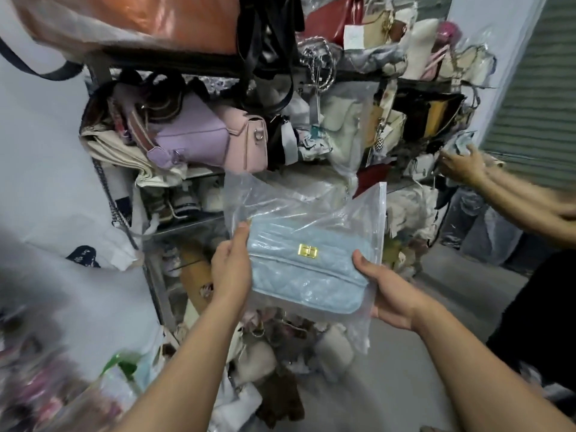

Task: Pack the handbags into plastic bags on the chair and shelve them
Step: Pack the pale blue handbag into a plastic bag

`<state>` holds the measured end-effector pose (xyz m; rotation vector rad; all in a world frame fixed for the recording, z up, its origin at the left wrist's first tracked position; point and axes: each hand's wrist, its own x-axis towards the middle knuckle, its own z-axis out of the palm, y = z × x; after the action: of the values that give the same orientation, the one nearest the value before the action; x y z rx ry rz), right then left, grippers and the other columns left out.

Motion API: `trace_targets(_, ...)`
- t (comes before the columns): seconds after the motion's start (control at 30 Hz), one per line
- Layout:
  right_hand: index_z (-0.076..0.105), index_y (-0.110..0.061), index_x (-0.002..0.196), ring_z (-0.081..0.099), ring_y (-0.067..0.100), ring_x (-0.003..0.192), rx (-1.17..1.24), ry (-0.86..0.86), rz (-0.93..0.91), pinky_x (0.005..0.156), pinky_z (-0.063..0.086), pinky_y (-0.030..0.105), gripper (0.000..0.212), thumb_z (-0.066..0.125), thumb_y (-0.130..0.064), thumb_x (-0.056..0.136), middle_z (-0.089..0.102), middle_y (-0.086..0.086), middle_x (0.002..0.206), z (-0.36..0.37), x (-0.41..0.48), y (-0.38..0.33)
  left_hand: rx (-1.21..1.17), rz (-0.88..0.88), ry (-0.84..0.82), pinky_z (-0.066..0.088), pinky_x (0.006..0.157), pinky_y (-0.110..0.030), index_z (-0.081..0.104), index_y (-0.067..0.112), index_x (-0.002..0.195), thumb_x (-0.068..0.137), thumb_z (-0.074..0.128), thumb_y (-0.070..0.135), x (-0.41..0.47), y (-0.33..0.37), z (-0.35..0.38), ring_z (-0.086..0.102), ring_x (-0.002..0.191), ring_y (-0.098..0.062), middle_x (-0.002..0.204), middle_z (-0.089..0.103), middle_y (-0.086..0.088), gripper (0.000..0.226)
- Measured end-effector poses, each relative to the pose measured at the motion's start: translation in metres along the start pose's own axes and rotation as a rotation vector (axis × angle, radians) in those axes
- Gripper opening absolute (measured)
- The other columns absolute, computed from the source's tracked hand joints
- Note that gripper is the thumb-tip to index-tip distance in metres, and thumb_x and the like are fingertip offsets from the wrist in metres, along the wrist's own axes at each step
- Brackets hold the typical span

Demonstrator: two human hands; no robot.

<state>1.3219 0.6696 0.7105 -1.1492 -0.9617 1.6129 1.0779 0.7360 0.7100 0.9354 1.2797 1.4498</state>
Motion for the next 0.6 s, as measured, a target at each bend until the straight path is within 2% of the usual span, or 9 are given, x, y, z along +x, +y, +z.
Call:
trace_targets(0.1, 0.059, -0.012, 0.134, 0.063, 0.035, 0.122, 0.017, 0.023, -0.026, 0.111, 0.041, 0.058, 0.053, 0.054, -0.047, 0.095, 0.067, 0.016, 0.130, -0.021, 0.029, -0.001, 0.079, 0.041, 0.000, 0.050, 0.064, -0.032, 0.071, 0.011, 0.092, 0.094, 0.052, 0.054, 0.014, 0.001, 0.025, 0.069, 0.085, -0.021, 0.088, 0.073, -0.004, 0.047)
trace_targets(0.13, 0.059, -0.012, 0.135, 0.063, 0.035, 0.121, 0.025, 0.028, -0.036, 0.111, 0.042, 0.057, 0.053, 0.055, -0.047, 0.095, 0.067, 0.016, 0.130, -0.027, 0.040, -0.001, 0.105, 0.048, -0.007, 0.050, 0.067, -0.032, 0.071, 0.013, 0.091, 0.093, 0.050, 0.055, 0.023, 0.000, 0.033, 0.069, 0.089, -0.022, 0.090, 0.073, -0.003, 0.047)
trace_targets(0.2, 0.059, -0.011, 0.135, 0.063, 0.035, 0.121, 0.044, 0.048, -0.065, 0.111, 0.043, 0.053, 0.053, 0.058, -0.046, 0.095, 0.067, 0.016, 0.130, -0.041, 0.065, -0.001, 0.151, 0.060, 0.023, 0.050, 0.090, -0.042, 0.070, 0.022, 0.084, 0.086, 0.048, 0.066, 0.047, -0.006, 0.046, 0.062, 0.109, -0.028, 0.105, 0.071, -0.001, 0.049)
trace_targets(0.27, 0.059, -0.014, 0.136, 0.058, 0.034, 0.128, 0.019, 0.078, -0.088, 0.114, 0.039, 0.053, 0.057, 0.066, -0.050, 0.092, 0.064, 0.012, 0.136, -0.051, 0.091, -0.004, 0.268, 0.059, 0.082, 0.040, 0.106, -0.048, 0.069, 0.035, 0.086, 0.083, 0.041, 0.074, 0.074, -0.010, 0.058, 0.047, 0.124, -0.033, 0.121, 0.061, -0.003, 0.048)
trace_targets(0.37, 0.056, -0.025, 0.141, 0.040, 0.026, 0.145, -0.075, 0.145, -0.145, 0.119, 0.025, 0.062, 0.077, 0.076, -0.065, 0.078, 0.051, 0.002, 0.151, -0.068, 0.140, -0.003, 0.272, 0.065, 0.033, 0.046, 0.102, -0.047, 0.071, 0.030, 0.094, 0.084, 0.037, 0.073, 0.120, -0.017, 0.076, 0.061, 0.110, -0.028, 0.112, 0.068, -0.001, 0.056)
trace_targets(0.43, 0.053, -0.028, 0.142, 0.040, 0.024, 0.145, -0.063, 0.166, -0.174, 0.119, 0.024, 0.065, 0.086, 0.078, -0.071, 0.072, 0.049, 0.001, 0.153, -0.082, 0.181, 0.002, 0.278, 0.079, 0.057, 0.047, 0.099, -0.045, 0.064, 0.028, 0.109, 0.084, 0.037, 0.071, 0.150, -0.022, 0.083, 0.061, 0.105, -0.026, 0.112, 0.066, -0.002, 0.057)
trace_targets(0.5, 0.054, -0.027, 0.140, 0.047, 0.025, 0.140, -0.076, 0.196, -0.136, 0.116, 0.030, 0.065, 0.089, 0.078, -0.072, 0.069, 0.052, 0.001, 0.150, -0.064, 0.203, -0.010, 0.270, 0.068, 0.109, 0.044, 0.090, -0.038, 0.054, 0.022, 0.114, 0.090, 0.045, 0.061, 0.181, -0.027, 0.087, 0.057, 0.098, -0.025, 0.104, 0.062, -0.001, 0.046)
trace_targets(0.53, 0.056, -0.025, 0.137, 0.053, 0.024, 0.134, -0.083, 0.232, -0.123, 0.113, 0.038, 0.061, 0.084, 0.078, -0.071, 0.070, 0.057, 0.000, 0.144, -0.059, 0.216, -0.013, 0.281, 0.066, 0.115, 0.043, 0.087, -0.036, 0.053, 0.019, 0.114, 0.093, 0.048, 0.055, 0.194, -0.030, 0.087, 0.056, 0.097, -0.026, 0.101, 0.061, -0.001, 0.042)
trace_targets(0.6, 0.060, -0.026, 0.127, 0.066, 0.015, 0.114, -0.054, 0.283, -0.135, 0.098, 0.054, 0.043, 0.065, 0.076, -0.065, 0.077, 0.069, -0.006, 0.123, -0.045, 0.241, -0.016, 0.320, 0.082, 0.069, 0.044, 0.094, -0.038, 0.055, 0.015, 0.121, 0.093, 0.054, 0.048, 0.219, -0.034, 0.087, 0.056, 0.109, -0.030, 0.110, 0.063, -0.005, 0.043)
